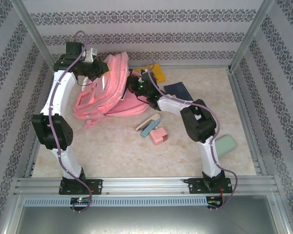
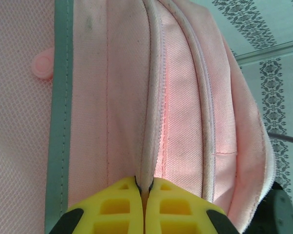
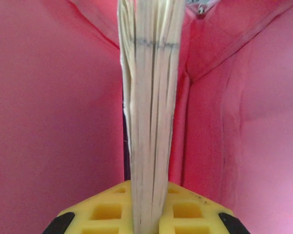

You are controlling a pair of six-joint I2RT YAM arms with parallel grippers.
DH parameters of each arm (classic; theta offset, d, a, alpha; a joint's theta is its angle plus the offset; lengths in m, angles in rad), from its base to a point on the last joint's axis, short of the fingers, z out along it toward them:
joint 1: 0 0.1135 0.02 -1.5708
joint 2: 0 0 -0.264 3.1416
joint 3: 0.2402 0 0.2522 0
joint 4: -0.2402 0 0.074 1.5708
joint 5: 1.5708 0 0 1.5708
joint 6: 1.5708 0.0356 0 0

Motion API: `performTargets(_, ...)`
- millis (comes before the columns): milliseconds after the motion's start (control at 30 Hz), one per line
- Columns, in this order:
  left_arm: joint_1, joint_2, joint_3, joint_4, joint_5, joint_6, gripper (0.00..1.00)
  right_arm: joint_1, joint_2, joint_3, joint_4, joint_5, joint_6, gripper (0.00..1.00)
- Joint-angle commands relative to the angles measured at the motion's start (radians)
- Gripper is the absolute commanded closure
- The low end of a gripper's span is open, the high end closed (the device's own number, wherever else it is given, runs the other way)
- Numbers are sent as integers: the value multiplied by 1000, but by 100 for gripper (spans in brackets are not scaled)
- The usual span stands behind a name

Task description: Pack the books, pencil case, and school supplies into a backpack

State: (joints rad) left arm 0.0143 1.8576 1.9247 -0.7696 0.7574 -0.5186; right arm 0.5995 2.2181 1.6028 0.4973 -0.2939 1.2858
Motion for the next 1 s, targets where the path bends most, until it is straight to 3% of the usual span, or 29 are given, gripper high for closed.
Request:
performTargets(0, -2, -20, 45, 126, 88, -18, 100, 31, 88, 112, -50, 57, 24, 100)
performTargets(133, -2, -23, 46, 126, 96, -17, 100, 64, 182, 262, -194, 68, -44, 100)
performTargets(500, -2, -35, 5, 155, 111, -42, 100, 117, 414, 608, -427, 73, -50, 100)
performTargets(533, -1, -37, 3, 150, 107, -39, 100, 120, 430, 656, -471, 72, -62, 96)
performTargets(600, -2, -40, -4, 137, 97, -23, 100, 122, 448, 713, -540, 67, -92, 75)
performTargets(767, 12, -41, -7, 70, 26, 42, 100, 103, 358, 610, -525, 44, -132, 44)
performTargets(833, 27, -38, -16, 53, 6, 63, 100, 93, 303, 548, -519, 47, -158, 38)
performTargets(967, 45, -35, -38, 5, -79, 117, 100, 68, 182, 420, -502, 49, -203, 37)
